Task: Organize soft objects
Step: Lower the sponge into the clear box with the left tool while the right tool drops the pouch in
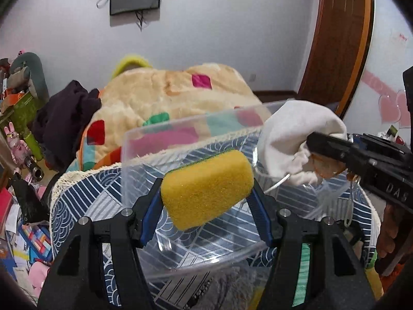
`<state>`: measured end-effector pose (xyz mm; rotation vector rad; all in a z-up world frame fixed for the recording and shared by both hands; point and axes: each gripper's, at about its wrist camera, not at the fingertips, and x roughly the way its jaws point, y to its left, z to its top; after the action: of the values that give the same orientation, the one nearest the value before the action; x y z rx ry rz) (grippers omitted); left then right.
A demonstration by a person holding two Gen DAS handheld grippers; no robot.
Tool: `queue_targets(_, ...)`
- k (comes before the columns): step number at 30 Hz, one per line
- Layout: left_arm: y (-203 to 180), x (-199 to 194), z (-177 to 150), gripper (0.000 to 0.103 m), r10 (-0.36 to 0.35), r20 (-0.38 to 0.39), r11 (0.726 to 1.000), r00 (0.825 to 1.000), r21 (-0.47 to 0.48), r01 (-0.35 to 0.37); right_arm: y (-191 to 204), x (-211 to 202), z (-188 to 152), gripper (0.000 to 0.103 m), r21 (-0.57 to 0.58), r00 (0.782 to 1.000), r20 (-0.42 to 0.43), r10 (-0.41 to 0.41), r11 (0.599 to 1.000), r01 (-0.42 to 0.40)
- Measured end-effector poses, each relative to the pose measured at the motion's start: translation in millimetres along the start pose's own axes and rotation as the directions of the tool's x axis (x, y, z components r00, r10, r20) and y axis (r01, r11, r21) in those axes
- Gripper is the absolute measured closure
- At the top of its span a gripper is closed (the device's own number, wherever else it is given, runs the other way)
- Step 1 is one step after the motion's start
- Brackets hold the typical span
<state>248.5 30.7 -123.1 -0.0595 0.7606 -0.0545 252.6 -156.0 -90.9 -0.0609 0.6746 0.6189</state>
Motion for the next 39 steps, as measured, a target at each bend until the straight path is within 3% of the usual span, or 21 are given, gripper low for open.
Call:
queue_targets(7, -3, 21, -3, 0.041, 0.021, -0.054, 1.000, 0.998, 0.013, -0.020, -4, 19, -11, 0.081, -0.025, 0.995, -0.097, -0.019, 1.000, 0.017)
queue_targets(13, 0, 21, -5, 0.038, 0.021, -0.067, 1.000, 0.998, -0.004, -0.021, -3, 12, -11, 0.077, -0.051, 0.995, -0.098, -0.026, 0.998, 0.021)
queue_targets(15, -1, 18, -5, 0.035, 0.015, -0.059, 1.000, 0.998, -0.007, -0.015, -3, 8, -10, 0.073, -0.055, 0.996, -0.083, -0.039, 0.998, 0.035)
queue_targets(17, -1, 10, -6, 0.024, 0.007, -0.035, 1.000, 0.999, -0.002, -0.007, -2, 2, -8, 0.062, -0.060, 0.997, -0.064, -0.051, 0.997, 0.047)
queue_targets(19, 1, 2, -5, 0.021, 0.000, -0.010, 1.000, 1.000, -0.006, 0.000, -1, -6, -6, 0.051, -0.067, 0.998, -0.037, -0.058, 0.996, 0.055)
queue_targets(25, 1, -33, -2, 0.012, 0.007, 0.065, 1.000, 0.998, -0.019, -0.006, 6, -36, -2, 0.031, -0.080, 0.996, 0.052, -0.073, 0.994, 0.077)
queue_targets(30, 2, -71, -7, 0.001, 0.018, 0.161, 0.999, 0.987, -0.043, -0.011, 11, -65, -2, 0.024, -0.070, 0.992, 0.118, -0.047, 0.996, 0.055)
queue_targets(35, 0, -89, -21, 0.001, -0.002, 0.171, 0.999, 0.985, -0.037, 0.008, 14, -88, -9, 0.019, -0.052, 0.986, 0.165, -0.010, 0.998, 0.019)
queue_targets(39, -4, -95, -38, 0.001, 0.016, 0.161, 1.000, 0.987, -0.009, -0.014, 19, -91, -26, 0.018, -0.067, 0.989, 0.145, -0.004, 0.998, 0.014)
